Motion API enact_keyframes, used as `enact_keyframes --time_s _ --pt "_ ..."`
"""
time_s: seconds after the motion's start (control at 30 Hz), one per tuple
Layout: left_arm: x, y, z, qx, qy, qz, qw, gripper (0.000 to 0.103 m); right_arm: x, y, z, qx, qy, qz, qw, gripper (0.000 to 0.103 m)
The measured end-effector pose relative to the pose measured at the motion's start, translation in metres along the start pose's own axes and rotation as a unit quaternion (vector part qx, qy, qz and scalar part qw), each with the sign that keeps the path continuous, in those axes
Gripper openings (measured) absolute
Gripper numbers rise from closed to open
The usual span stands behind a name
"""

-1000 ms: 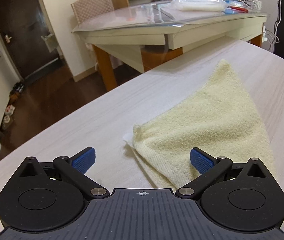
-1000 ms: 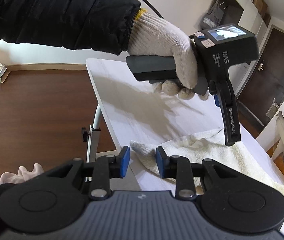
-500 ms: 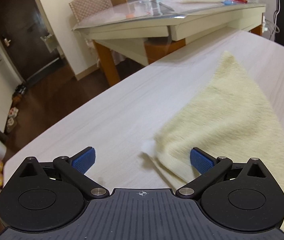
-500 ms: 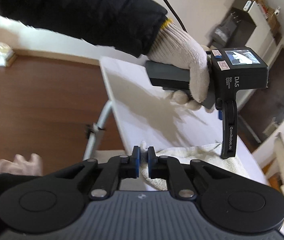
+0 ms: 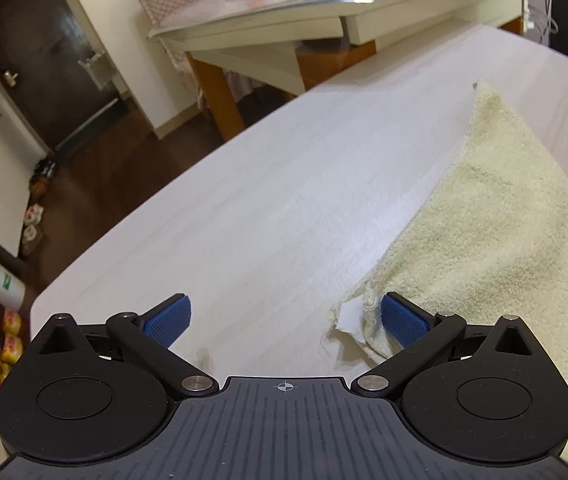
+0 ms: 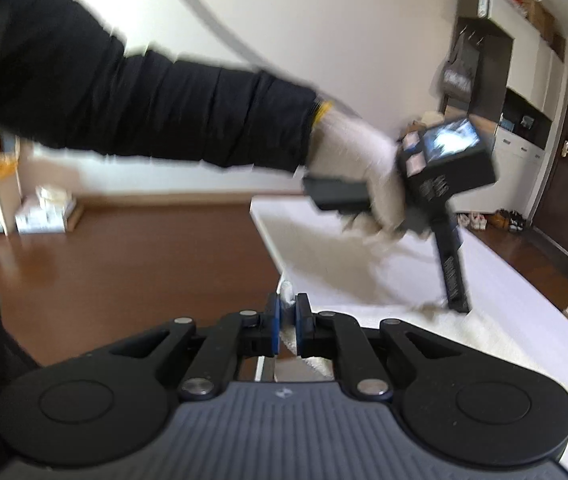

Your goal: Fold towel

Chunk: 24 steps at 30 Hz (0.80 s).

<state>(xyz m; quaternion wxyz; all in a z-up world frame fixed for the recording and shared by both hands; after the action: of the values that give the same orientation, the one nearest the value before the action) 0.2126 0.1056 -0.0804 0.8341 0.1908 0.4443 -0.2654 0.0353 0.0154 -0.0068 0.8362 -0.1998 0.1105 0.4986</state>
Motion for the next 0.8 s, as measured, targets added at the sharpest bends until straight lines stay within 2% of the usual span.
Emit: enact_keyframes --time_s 0.13,0.2,0.33,0.5,0.7,0.8 --pt "-0.001 0.001 0.006 0.000 0.009 -0.011 0.9999 0.103 -0.005 -0.044 0.012 0.047 -0.029 -0.005 0.998 0.008" --pt "-0.012 0.007 0.016 -0.032 -0.023 -0.035 0.9986 0.103 -0.013 -0.084 0.015 0.093 -0.047 -0.020 0.994 0.008" --pt "-0.041 0.032 0.037 -0.064 -0.085 -0.012 0.9943 0.103 -0.022 -0.136 0.007 0.156 -0.057 -0.047 0.985 0.008" --pt "-0.043 0.036 0.042 -0.056 -0.086 0.008 0.9947 0.103 -0.018 -0.221 -0.043 0.251 -0.033 -0.104 0.962 0.008" --pt "-0.029 0.022 0.037 -0.053 -0.081 0.002 0.9953 0.103 -0.013 -0.265 -0.103 0.298 0.012 -0.139 0.944 0.008" --pt "-0.025 0.015 0.035 -0.060 -0.085 -0.007 0.9945 0.103 -0.014 -0.275 -0.120 0.309 0.025 -0.146 0.939 0.008"
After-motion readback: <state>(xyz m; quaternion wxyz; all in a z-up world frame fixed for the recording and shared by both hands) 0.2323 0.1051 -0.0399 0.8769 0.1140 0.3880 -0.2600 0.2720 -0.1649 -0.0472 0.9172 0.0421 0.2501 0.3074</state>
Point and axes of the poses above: each gripper's, at about its wrist camera, not at the fingertips, and x roughly the way its jaws point, y to its left, z to its top, the point moved 8 cm from there along x, roughly the way its jaws point, and after that the axes turned 15 degrees about -z, right-handed, at the moved point
